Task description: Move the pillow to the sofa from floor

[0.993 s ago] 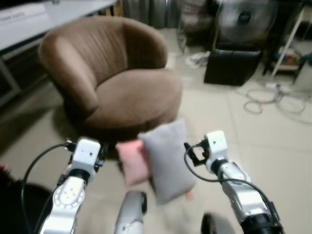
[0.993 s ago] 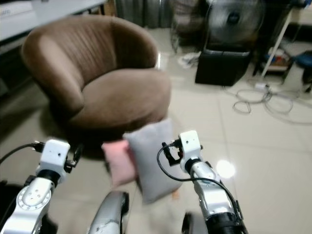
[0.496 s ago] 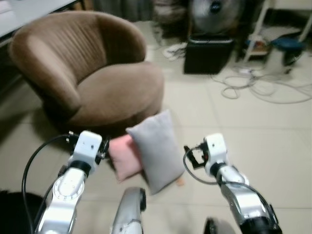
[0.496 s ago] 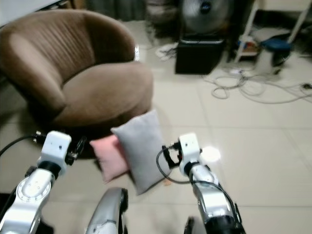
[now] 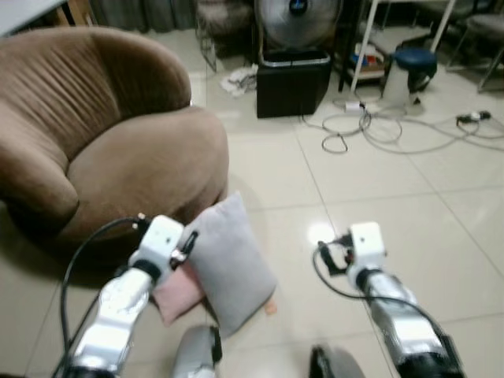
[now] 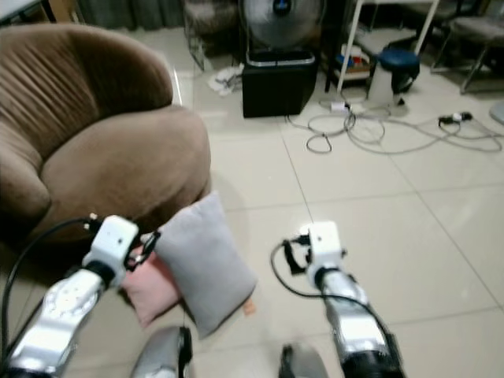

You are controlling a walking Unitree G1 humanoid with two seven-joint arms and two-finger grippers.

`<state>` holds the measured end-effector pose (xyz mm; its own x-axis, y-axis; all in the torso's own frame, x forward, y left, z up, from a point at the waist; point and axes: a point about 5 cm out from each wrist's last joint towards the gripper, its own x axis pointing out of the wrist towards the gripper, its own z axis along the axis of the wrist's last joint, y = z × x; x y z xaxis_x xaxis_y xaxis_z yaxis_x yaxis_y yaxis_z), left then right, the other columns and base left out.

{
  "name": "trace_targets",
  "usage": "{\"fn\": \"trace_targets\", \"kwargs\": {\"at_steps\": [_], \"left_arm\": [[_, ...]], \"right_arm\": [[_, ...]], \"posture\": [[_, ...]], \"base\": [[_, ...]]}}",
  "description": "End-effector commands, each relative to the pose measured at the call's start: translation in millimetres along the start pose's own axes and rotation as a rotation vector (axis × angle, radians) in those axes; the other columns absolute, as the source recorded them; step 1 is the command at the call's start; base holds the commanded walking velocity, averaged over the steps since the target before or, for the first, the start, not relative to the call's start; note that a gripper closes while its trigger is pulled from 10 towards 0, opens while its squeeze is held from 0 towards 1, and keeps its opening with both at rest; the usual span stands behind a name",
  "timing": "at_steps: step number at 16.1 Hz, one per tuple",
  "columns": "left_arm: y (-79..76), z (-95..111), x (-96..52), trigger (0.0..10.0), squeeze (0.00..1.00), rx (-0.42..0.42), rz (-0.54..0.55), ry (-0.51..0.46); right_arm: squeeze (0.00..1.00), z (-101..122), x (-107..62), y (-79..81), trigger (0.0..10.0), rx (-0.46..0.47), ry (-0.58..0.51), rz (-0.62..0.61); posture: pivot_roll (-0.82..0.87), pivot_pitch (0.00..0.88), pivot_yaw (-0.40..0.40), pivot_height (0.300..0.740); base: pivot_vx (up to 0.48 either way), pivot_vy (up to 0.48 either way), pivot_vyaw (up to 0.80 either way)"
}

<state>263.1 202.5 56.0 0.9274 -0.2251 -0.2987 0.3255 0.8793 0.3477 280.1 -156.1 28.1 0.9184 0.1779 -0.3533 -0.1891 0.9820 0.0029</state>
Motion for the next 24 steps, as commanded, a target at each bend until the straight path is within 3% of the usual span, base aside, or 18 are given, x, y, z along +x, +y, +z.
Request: {"fn": "trace_targets", "kwargs": {"at_steps": [1, 4, 6, 10, 12, 16, 19, 24], "left_arm": [[-5.2, -2.4, 2.4, 10.0, 0.00, -0.013, -0.039, 0.009], [-24.3, -0.5, 16.7, 10.0, 0.00, -0.032, -0.057, 0.003], [-25.9, -5.5, 16.6, 10.0, 0.00, -0.058, -0.018, 0.019], [-30.2, -21.0, 0.8, 10.0, 0.00, -0.101, 0.032, 0.065], [-32.1, -30.5, -14.2, 10.0, 0.00, -0.103, 0.047, 0.088], [-33.8, -29.2, -16.1, 10.0, 0.00, -0.106, 0.054, 0.090], [-36.0, -23.0, -9.5, 10.0, 0.00, -0.100, 0.032, 0.073], [-45.3, -11.4, 12.7, 10.0, 0.00, -0.078, -0.064, 0.047]], "right_arm": [[0.00, -6.6, -1.5, -1.5, 10.0, 0.008, 0.012, -0.016], [0.00, -20.9, -10.7, -14.2, 10.0, 0.014, 0.065, -0.039], [0.00, -28.0, -12.3, -9.1, 10.0, -0.023, 0.103, 0.038], [0.00, -31.2, -13.0, -6.2, 10.0, -0.057, 0.124, 0.124], [0.00, -33.6, -9.3, 1.1, 10.0, -0.092, 0.146, 0.190], [0.00, -32.7, -6.9, 10.7, 10.0, -0.114, 0.141, 0.231], [0.00, -32.1, -6.8, 9.7, 10.0, -0.104, 0.126, 0.209], [0.00, -39.9, -17.6, -4.9, 10.0, -0.073, 0.128, 0.098]], "posture": [[0.06, 0.000, 0.064, 0.605], [-0.02, 0.000, 0.057, 0.605], [-0.05, 0.000, 0.056, 0.605], [-0.01, 0.000, 0.017, 0.605], [0.04, 0.003, -0.016, 0.605], [0.04, 0.000, -0.017, 0.605], [0.04, 0.000, -0.005, 0.605], [-0.04, 0.000, 0.062, 0.605]], "base": [[0.255, 0.000, 0.00], [0.260, 0.000, 0.00], [0.262, 0.000, 0.00], [0.260, 0.000, 0.80], [0.261, 0.000, 0.80], [0.262, 0.000, 0.76], [0.261, 0.000, 0.68], [0.262, 0.000, 0.00]]}}
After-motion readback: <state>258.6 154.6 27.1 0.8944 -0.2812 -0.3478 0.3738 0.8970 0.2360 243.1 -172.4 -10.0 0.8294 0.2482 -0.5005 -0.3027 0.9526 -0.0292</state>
